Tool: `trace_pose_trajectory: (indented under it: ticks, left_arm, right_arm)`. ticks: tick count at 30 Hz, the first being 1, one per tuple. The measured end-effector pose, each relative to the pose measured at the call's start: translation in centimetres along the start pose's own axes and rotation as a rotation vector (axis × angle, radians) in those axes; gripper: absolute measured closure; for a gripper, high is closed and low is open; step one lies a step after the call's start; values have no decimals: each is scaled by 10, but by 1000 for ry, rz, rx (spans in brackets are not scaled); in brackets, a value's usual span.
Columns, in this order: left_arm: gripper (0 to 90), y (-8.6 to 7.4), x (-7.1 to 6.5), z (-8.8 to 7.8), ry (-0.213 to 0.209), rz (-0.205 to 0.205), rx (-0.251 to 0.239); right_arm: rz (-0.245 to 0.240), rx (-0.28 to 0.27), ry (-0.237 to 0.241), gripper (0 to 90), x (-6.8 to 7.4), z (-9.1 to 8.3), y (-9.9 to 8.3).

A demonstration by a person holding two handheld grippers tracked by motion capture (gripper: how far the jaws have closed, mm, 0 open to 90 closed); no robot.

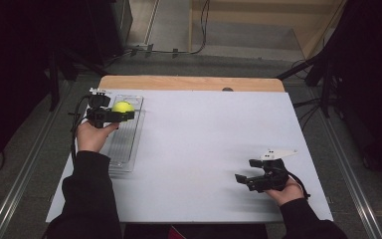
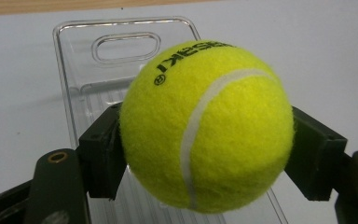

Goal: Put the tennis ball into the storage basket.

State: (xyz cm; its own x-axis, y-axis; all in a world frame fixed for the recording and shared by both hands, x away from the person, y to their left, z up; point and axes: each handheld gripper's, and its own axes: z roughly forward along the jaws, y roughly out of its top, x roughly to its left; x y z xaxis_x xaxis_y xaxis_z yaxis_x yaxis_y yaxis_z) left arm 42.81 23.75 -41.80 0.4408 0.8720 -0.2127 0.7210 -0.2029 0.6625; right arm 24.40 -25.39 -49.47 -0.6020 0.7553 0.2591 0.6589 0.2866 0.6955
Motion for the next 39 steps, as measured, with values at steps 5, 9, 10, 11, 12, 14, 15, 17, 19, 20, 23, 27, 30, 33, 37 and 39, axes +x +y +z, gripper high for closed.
trace_pose_trajectory:
  ticks: [5,9,10,11,12,14,15,17,19,20,23,27,30,33,37,39]
  left_arm:
    - [259,-2,0,5,21,4,23]
    - [258,-4,2,8,18,-7,35]
    - [258,-4,2,10,20,-12,34]
    - [258,-5,2,10,20,-7,40]
    - [257,-5,2,11,21,-9,43]
    - [257,-5,2,12,23,-11,44]
    - [256,-6,2,13,25,-11,45]
    - [256,-6,2,14,35,-5,48]
    - [256,-7,2,15,43,-8,54]
    - [256,-7,3,16,46,-9,58]
    - [255,-8,3,18,55,-10,68]
    - [254,-8,2,18,65,-2,63]
    - [253,-8,2,18,67,-5,65]
    - [252,-8,1,18,74,-2,68]
    - [250,-7,0,18,84,3,68]
    - [241,-6,0,16,79,-4,53]
  right_arm:
    - [0,1,0,133,0,0,0]
    - [0,0,0,133,0,0,0]
    - [-1,0,1,133,0,0,0]
    - [-1,1,0,133,0,0,0]
    - [-1,1,0,133,0,0,0]
    - [-1,1,0,133,0,0,0]
    - [-1,0,1,133,0,0,0]
    - [-1,0,1,133,0,0,0]
    - [-2,1,1,133,0,0,0]
    - [-2,2,0,133,0,0,0]
    - [-1,1,1,133,0,0,0]
    - [-2,2,1,133,0,0,0]
    - [-2,2,1,133,0,0,0]
    - [-1,1,1,133,0,0,0]
    - [-1,0,2,133,0,0,0]
    - [-1,-1,3,133,0,0,0]
